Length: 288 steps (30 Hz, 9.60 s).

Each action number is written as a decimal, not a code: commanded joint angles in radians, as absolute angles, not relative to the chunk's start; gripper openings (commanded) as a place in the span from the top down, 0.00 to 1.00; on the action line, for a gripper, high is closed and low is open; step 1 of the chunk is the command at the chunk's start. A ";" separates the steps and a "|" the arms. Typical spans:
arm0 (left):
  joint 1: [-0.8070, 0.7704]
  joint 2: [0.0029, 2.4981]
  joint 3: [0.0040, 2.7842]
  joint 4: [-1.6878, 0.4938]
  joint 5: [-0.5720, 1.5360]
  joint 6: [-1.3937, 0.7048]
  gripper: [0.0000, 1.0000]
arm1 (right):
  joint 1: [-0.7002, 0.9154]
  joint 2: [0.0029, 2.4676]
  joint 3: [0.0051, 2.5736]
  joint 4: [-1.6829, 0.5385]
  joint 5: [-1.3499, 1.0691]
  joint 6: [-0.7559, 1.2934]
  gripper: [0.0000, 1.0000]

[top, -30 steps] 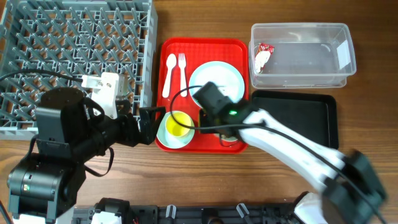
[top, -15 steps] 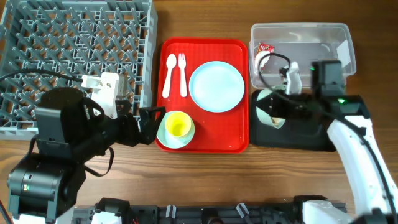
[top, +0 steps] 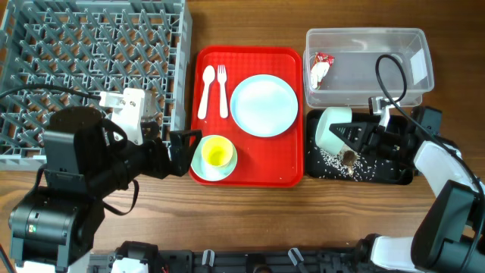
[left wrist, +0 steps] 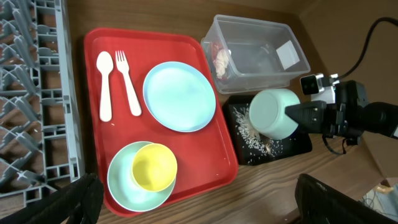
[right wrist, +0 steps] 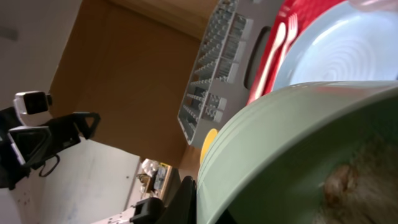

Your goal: Sort waste into correct bins and load items into the dishwasher rack

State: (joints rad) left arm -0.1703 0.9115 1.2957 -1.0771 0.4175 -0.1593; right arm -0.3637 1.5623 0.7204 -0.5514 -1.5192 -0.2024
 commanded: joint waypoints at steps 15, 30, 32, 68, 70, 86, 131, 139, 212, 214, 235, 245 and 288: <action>-0.175 0.906 1.311 -1.075 0.429 -0.165 0.00 | -0.370 1.527 0.720 -0.554 -1.545 -0.172 0.96; -0.175 0.906 1.311 -1.075 0.429 -0.165 0.00 | -0.073 1.297 0.830 -0.489 -1.064 0.184 0.95; -0.175 0.906 1.311 -1.075 0.429 -0.165 0.00 | 0.078 1.243 0.889 -0.506 -0.841 0.228 0.96; -0.175 0.906 1.311 -1.075 0.429 -0.165 0.00 | 0.692 1.777 1.124 -0.732 -0.121 0.386 0.96; -0.175 0.906 1.311 -1.075 0.429 -0.165 0.00 | 0.693 1.777 1.120 -0.738 -0.120 0.405 0.96; -0.175 0.906 1.311 -1.075 0.429 -0.165 0.00 | 0.741 1.607 1.206 -0.673 -0.408 0.374 0.62; 0.108 1.244 1.311 -1.210 1.578 0.015 0.00 | 0.414 1.192 1.205 -0.487 -1.039 0.228 0.96; -0.053 1.217 1.311 -1.205 1.577 0.023 0.08 | 0.474 1.237 1.204 -0.324 -1.079 0.307 0.96; -0.047 1.189 1.311 -1.117 1.563 0.022 0.17 | 0.457 1.248 1.204 -0.330 -1.101 0.342 0.96; -0.047 1.189 1.311 -1.117 1.563 0.022 0.17 | 0.457 1.248 1.204 -0.329 -1.101 0.342 0.96; -0.047 1.189 1.311 -1.106 1.544 0.022 0.49 | 0.456 1.245 1.204 -0.323 -1.097 0.342 0.66; 0.108 1.121 1.311 -1.211 0.907 0.018 0.48 | 0.303 1.188 1.204 -0.437 -1.093 0.340 0.55; 0.061 1.075 1.604 -1.407 0.339 -0.134 0.00 | 0.631 1.300 1.202 -0.837 -0.332 0.420 0.48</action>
